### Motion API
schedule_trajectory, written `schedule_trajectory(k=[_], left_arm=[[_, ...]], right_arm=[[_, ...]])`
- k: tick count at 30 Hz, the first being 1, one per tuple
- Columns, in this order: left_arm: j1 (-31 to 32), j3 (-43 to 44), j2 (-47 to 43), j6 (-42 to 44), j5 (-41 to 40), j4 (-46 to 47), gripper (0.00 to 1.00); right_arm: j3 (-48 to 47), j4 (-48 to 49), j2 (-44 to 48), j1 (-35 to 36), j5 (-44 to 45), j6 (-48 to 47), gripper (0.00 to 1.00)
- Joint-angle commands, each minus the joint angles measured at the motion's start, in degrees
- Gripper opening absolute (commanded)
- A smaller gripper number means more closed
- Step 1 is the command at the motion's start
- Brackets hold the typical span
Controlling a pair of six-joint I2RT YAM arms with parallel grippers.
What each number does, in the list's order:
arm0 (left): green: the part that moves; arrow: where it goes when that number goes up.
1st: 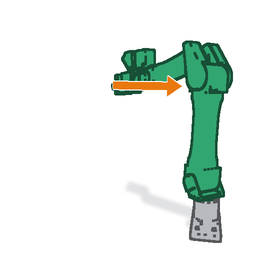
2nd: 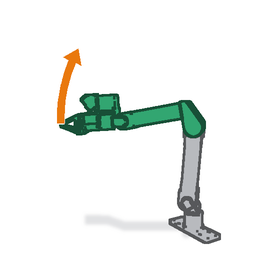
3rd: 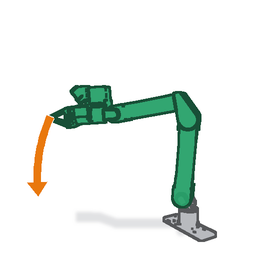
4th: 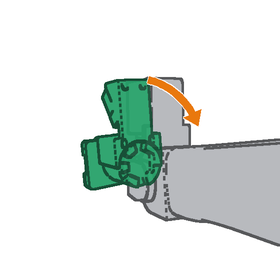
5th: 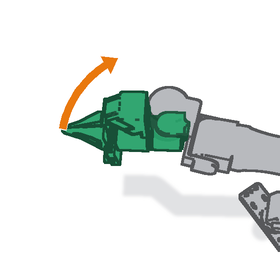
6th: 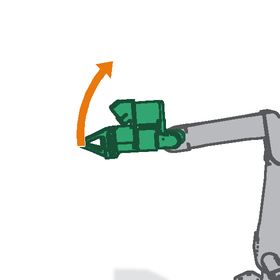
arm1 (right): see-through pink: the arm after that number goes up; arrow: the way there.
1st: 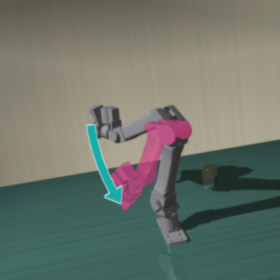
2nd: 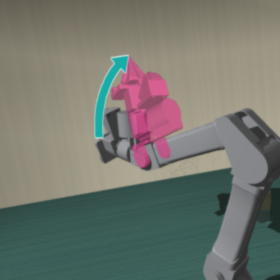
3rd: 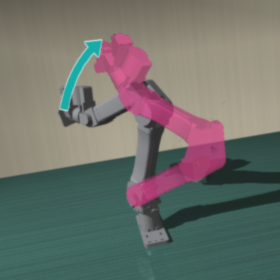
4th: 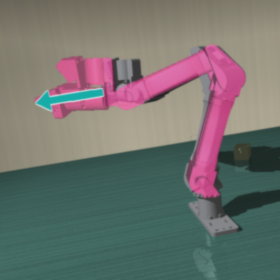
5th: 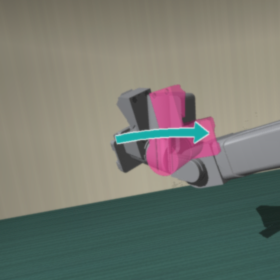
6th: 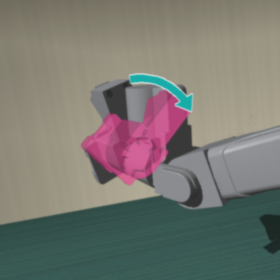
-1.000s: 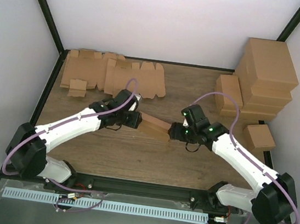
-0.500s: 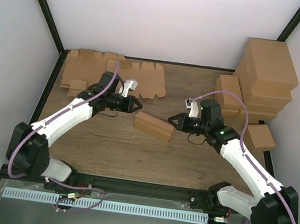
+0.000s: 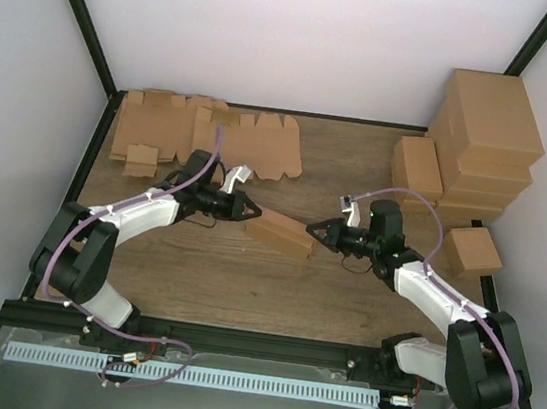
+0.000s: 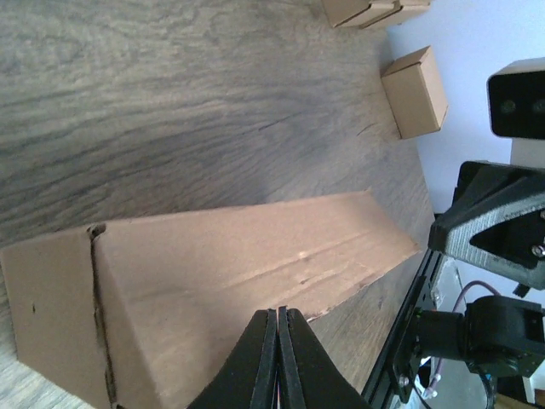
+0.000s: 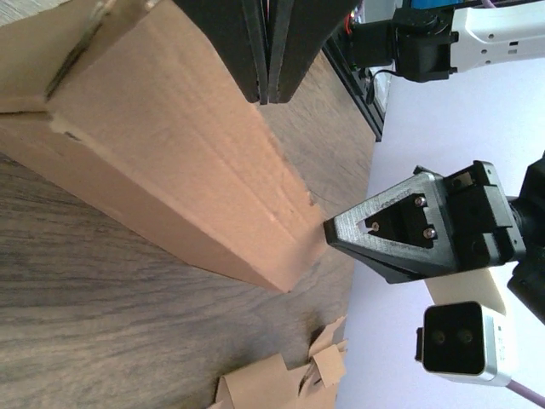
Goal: Fold the paper box
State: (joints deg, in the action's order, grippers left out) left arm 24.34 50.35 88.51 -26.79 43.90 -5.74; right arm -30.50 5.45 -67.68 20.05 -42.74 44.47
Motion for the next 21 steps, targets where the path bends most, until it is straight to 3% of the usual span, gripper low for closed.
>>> schedule_trajectory(k=[1,21], left_arm=[[-0.93,-2.24,0.27,-0.15,1.46,5.05,0.04],[-1.57,-9.44,4.68,-1.73,1.99,10.58,0.04]], right_arm=[[1.74,6.33,-2.65,-1.42,-4.82,-0.31,0.01],[9.30,15.44,-10.10,-2.43,-4.56,-1.67,0.01]])
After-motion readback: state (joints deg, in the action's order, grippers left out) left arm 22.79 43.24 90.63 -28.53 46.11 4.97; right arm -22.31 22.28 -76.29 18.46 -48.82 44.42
